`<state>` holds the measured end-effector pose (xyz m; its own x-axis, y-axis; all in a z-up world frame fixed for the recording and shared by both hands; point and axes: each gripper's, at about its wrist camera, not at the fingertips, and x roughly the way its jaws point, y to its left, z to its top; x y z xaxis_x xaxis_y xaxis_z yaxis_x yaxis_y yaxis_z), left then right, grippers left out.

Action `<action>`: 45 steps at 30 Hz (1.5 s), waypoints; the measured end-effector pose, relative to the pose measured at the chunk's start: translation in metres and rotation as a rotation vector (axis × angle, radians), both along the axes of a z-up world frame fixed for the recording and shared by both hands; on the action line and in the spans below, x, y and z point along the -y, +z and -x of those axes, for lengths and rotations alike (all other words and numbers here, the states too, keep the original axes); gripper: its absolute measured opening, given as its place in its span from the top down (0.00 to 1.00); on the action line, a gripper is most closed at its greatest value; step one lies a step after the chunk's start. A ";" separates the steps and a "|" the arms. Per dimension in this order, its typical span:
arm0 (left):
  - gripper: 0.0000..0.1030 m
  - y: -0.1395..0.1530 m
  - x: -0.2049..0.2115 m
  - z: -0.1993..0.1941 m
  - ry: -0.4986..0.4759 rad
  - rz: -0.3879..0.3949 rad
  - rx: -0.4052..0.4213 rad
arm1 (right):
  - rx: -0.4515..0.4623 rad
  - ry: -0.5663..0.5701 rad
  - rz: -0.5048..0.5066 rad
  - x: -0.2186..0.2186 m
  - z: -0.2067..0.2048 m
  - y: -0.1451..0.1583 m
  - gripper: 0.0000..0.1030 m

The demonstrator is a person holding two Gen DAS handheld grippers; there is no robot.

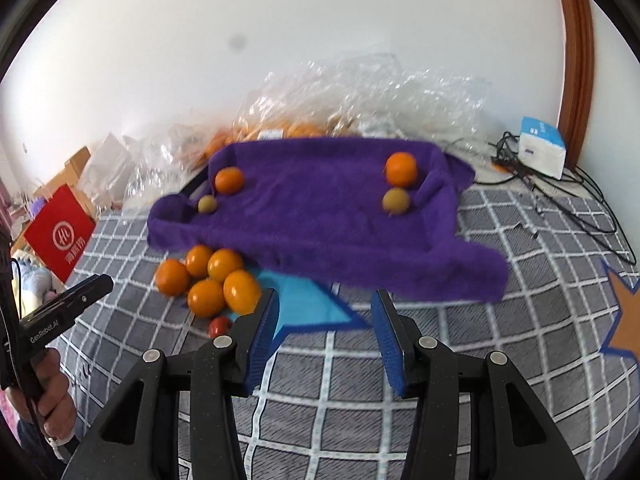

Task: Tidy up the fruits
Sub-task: 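Withdraw the right gripper from the towel toward the fruit pile, then lower the right gripper onto the red strawberry and close on it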

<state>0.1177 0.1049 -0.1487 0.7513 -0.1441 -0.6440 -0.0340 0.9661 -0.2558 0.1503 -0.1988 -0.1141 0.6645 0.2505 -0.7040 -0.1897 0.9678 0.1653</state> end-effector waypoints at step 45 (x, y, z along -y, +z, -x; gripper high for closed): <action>0.57 -0.028 0.001 -0.006 0.031 -0.065 -0.129 | 0.003 -0.009 0.071 0.016 0.003 -0.039 0.78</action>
